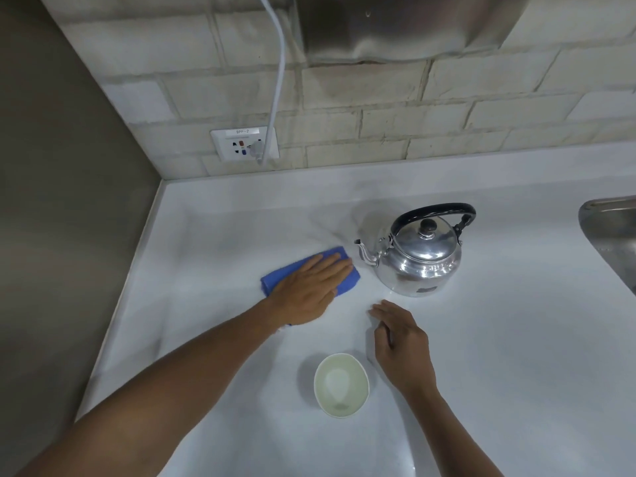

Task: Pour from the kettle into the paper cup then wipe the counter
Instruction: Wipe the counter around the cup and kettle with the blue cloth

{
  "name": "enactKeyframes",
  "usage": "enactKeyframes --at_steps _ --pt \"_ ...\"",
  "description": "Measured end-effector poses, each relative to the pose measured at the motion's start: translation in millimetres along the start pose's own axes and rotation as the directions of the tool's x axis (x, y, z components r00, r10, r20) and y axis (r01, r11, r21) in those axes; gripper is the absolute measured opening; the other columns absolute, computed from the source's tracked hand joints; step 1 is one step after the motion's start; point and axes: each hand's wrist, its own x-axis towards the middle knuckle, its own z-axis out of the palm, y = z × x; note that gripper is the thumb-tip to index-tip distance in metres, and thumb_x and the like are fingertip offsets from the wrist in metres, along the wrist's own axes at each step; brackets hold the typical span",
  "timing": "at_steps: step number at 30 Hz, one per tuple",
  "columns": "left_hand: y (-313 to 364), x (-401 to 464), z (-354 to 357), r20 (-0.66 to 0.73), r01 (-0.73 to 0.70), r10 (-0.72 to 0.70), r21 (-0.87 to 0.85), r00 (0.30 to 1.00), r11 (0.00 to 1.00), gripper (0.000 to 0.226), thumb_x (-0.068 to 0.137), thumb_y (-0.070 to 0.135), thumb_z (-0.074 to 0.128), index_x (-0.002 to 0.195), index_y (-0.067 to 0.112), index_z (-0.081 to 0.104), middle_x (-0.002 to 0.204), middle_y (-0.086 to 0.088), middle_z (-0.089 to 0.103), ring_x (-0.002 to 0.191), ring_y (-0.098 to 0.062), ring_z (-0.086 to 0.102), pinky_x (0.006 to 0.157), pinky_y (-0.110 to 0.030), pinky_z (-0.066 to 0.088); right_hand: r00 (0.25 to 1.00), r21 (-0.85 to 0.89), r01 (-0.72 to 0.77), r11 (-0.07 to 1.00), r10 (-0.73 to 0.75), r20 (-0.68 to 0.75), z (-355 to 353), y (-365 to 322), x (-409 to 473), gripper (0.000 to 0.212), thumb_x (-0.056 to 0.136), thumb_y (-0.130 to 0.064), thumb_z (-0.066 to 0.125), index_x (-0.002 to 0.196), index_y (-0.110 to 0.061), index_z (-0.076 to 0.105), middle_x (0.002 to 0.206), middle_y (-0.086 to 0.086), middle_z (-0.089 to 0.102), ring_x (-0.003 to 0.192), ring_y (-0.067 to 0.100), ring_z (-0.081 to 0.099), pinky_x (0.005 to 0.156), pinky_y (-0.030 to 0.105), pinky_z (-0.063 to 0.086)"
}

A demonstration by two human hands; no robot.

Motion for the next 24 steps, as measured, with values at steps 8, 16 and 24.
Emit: enactKeyframes --at_steps 8,16,24 --pt "14 -18 -5 0.091 -0.427 0.422 0.052 0.902 0.903 0.057 0.105 0.023 0.038 0.159 0.016 0.020 0.167 0.001 0.016 0.155 -0.017 0.006 0.126 -0.038 0.005 0.994 0.115 0.020 0.993 -0.007 -0.108 -4 -2 0 0.034 0.083 -0.016 0.046 0.101 -0.013 0.074 0.109 -0.015 0.064 0.105 0.010 0.065 0.091 0.008 0.043" --pt "24 -46 -31 -0.131 -0.131 0.098 -0.278 0.987 0.952 0.052 0.107 0.021 0.045 0.156 0.011 0.031 0.165 0.000 0.027 0.154 -0.018 0.015 0.125 -0.043 0.014 0.998 0.185 0.020 0.983 -0.009 -0.061 -7 2 -2 0.034 0.083 -0.013 0.048 0.107 -0.020 0.072 0.115 -0.013 0.067 0.110 0.004 0.062 0.090 0.015 0.047" --pt "65 -140 -3 -0.205 0.609 -0.735 -0.440 0.647 0.659 0.058 0.103 0.038 0.029 0.157 0.017 0.027 0.165 0.005 0.021 0.154 -0.008 0.004 0.124 -0.044 0.018 0.797 0.184 0.499 0.847 -0.532 0.286 10 -46 72 0.035 0.087 0.003 0.054 0.115 -0.010 0.070 0.119 -0.001 0.067 0.112 0.013 0.058 0.097 0.025 0.046"
